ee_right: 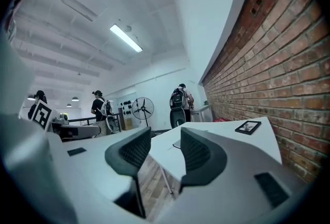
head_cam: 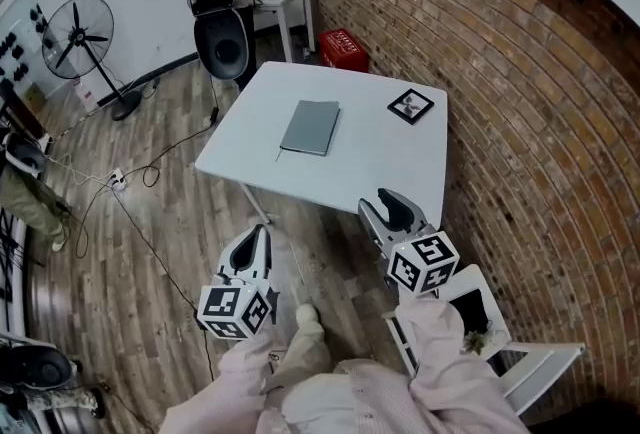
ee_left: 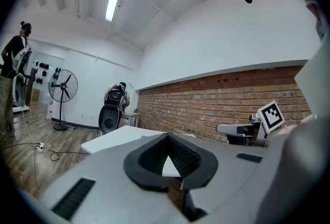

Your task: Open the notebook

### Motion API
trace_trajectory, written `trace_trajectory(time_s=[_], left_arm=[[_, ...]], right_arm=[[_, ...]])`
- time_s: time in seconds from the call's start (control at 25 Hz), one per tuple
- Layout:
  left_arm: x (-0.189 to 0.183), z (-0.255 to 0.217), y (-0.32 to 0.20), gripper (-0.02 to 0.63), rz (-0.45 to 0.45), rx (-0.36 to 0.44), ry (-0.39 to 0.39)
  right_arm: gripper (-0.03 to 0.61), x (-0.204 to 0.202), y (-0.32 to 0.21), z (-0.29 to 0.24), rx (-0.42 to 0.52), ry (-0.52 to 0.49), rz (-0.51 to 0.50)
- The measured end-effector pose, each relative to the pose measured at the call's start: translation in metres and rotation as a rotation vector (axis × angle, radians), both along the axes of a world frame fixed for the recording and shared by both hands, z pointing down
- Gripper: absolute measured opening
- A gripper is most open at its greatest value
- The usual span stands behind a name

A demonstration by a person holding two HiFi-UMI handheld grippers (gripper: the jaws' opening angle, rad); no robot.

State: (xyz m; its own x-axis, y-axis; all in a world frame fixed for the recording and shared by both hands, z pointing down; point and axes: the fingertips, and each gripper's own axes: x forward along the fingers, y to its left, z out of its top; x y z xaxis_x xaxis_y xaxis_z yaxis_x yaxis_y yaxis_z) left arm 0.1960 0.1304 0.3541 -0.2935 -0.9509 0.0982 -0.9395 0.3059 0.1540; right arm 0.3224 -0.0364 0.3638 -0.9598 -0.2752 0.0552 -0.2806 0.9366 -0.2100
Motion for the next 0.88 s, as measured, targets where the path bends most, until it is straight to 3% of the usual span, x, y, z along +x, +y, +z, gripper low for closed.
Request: trace_trajectory(time_s=[0.36,0.88], left_arm=[[-0.089,0.023,-0.043,-0.008,0.048,-0.049,0.060],[-0.177,0.069,-0.096,-0.008,0.130,-0.119,0.123]], right_arm=[[0.161,-0.083,-0.034,0.027,-0.071,0.069,0.026],[0.160,-0.154,-0.078,0.068,-0.169,0.121,0.103]])
